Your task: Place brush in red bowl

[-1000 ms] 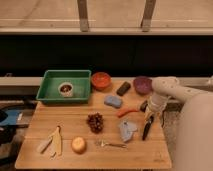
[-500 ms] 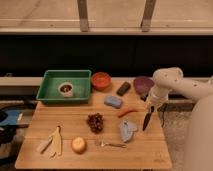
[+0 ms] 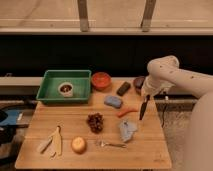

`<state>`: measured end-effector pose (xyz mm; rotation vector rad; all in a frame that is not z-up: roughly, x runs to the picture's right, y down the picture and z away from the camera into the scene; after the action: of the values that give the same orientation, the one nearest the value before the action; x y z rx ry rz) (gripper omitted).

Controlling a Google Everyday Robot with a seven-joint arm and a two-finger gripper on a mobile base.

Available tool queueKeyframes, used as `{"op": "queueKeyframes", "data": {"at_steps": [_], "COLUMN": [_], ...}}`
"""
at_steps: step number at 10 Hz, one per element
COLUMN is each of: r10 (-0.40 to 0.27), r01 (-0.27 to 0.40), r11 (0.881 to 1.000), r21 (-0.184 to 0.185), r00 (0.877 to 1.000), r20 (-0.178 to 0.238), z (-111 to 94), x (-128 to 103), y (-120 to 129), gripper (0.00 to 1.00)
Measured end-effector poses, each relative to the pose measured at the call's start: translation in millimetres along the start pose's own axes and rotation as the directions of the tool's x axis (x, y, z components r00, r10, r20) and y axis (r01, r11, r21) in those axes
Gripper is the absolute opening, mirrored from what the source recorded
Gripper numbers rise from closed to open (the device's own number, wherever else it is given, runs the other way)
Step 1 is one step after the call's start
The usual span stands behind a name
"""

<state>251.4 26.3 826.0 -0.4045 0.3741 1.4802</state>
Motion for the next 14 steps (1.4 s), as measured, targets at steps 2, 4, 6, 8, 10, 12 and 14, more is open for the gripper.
{"op": "queueKeyframes", "data": {"at_steps": [2, 4, 6, 8, 10, 12, 14], "r10": [-0.080, -0.167, -0.196, -0.194, -0.196, -0.192, -0.211], "r01": [0.080, 0.167, 0.197, 0.194, 0.197, 0.193, 0.211], "r11": [0.997, 0.986, 0.980, 0.981, 0.980, 0.981, 0.978], "r21": [0.006, 0.004, -0.005, -0.002, -0.004, -0.004, 0.006], "r00": [0.996, 0.984, 0.978, 0.979, 0.978, 0.979, 0.975], "r20": [0.033, 0.064, 0.069, 0.070, 0.072, 0.071, 0.069], "z": [-10.6, -22.1, -26.8, -27.0, -27.4, -27.3, -24.8], "x": [-17.6, -37.1, -43.3, -43.0, -44.2, -43.2, -49.0], "y": [28.5, 62.2, 77.7, 74.9, 77.8, 75.6, 76.4], "gripper": [0.00, 0.00, 0.00, 0.00, 0.00, 0.00, 0.00]}}
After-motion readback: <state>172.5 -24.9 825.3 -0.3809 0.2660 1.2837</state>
